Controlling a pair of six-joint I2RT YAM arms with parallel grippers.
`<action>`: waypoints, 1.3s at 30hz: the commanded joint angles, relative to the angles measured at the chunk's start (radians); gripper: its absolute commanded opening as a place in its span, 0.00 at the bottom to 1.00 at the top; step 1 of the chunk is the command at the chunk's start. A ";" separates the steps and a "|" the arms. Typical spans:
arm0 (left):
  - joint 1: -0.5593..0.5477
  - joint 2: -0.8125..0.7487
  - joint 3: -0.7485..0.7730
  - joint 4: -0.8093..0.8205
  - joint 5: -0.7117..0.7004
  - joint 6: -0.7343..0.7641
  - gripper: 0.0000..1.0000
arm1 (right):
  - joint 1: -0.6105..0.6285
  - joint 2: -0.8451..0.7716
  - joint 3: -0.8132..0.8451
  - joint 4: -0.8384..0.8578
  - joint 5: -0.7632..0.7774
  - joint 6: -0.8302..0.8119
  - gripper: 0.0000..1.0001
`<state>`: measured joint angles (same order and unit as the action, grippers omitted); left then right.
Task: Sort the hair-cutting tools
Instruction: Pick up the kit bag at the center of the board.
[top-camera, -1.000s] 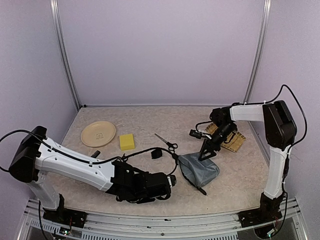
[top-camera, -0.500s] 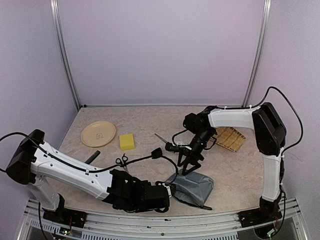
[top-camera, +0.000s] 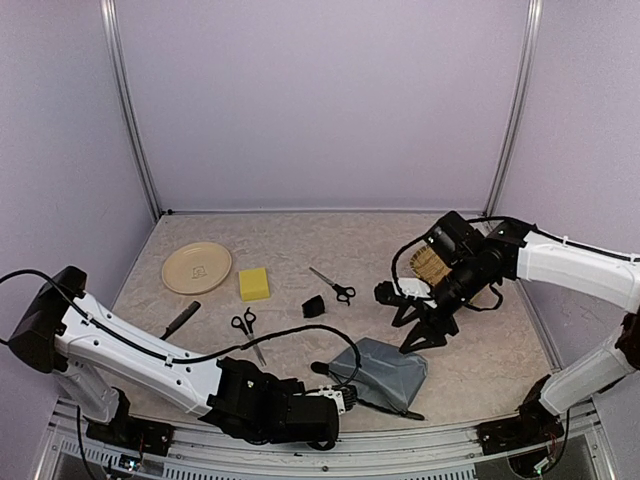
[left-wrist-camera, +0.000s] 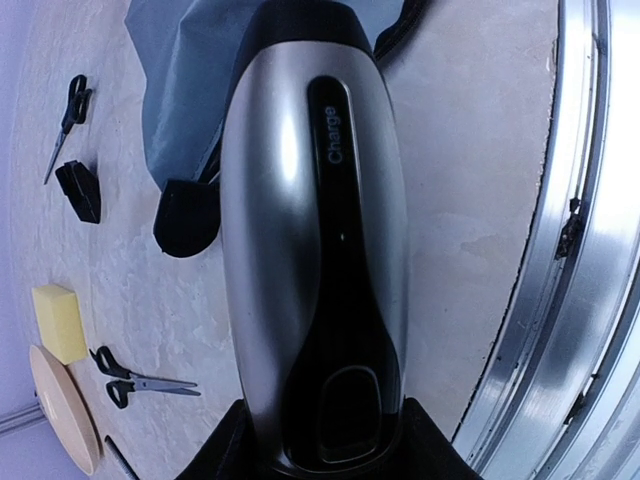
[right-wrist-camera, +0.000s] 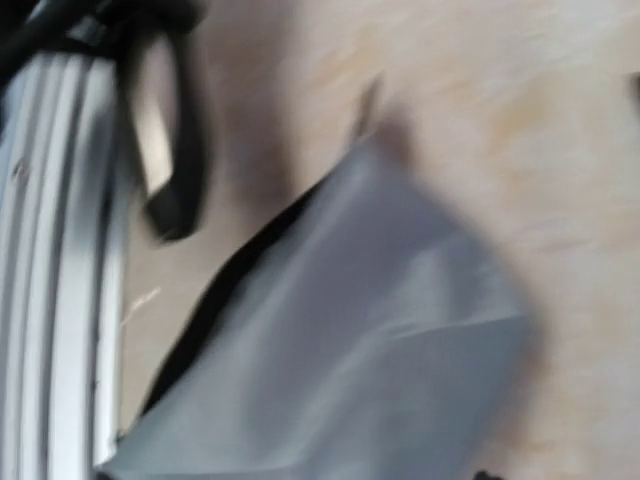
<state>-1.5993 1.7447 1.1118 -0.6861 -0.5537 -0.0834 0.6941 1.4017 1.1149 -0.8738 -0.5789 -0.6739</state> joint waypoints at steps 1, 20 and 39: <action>-0.001 -0.035 -0.041 0.039 -0.014 -0.066 0.05 | 0.094 -0.037 -0.101 0.041 0.107 0.048 0.61; 0.150 -0.293 -0.196 0.135 -0.103 -0.248 0.04 | 0.410 0.251 0.087 0.011 0.495 0.274 0.59; 0.239 -0.426 -0.194 0.081 -0.170 -0.308 0.05 | 0.492 0.353 0.140 -0.047 0.633 0.278 0.17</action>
<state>-1.3678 1.3502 0.9001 -0.5892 -0.6682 -0.3542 1.1778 1.7443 1.2129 -0.8764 0.0071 -0.3958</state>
